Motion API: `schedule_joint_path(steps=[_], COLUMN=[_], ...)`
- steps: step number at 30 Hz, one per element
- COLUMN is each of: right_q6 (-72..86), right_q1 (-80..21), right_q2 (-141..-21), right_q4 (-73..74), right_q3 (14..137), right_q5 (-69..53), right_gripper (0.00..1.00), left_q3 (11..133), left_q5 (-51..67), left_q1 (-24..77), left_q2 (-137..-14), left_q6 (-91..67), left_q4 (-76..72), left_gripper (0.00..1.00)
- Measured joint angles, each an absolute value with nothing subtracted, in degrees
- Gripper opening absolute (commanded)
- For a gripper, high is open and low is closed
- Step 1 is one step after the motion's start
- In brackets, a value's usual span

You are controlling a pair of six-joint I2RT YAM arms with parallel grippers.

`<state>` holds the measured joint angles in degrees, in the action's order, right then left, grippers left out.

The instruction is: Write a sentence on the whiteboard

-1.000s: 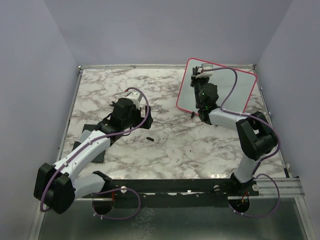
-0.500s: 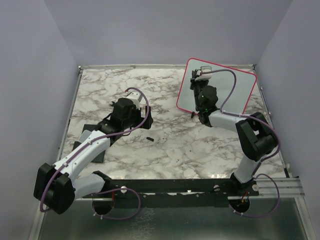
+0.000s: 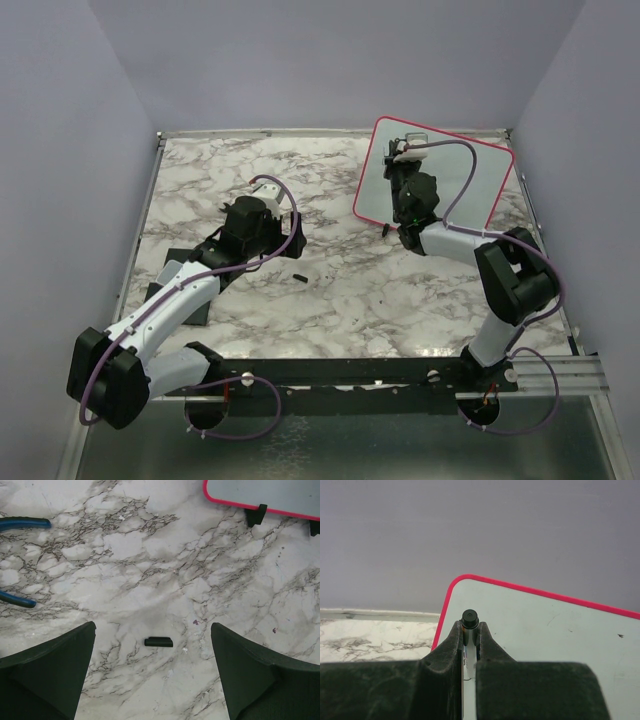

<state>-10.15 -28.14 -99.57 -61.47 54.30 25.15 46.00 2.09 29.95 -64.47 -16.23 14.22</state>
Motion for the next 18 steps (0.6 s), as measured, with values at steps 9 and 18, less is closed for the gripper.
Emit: schedule_joint_path(steps=[9, 18], right_q6=[-9.4, -6.6], right_q1=[-28.1, -28.4], right_q2=[-97.3, -89.8], right_q4=[-61.0, -60.0], right_q3=[52.8, 49.6], right_q5=[23.8, 21.3], right_gripper=[0.01, 0.01], left_q3=[45.9, 45.9], left_q5=[2.1, 2.7], left_q1=[30.0, 30.0], left_q2=[-64.2, -64.3], left_q6=[-16.2, -16.3], left_q4=[14.2, 13.2], left_gripper=[0.99, 0.99])
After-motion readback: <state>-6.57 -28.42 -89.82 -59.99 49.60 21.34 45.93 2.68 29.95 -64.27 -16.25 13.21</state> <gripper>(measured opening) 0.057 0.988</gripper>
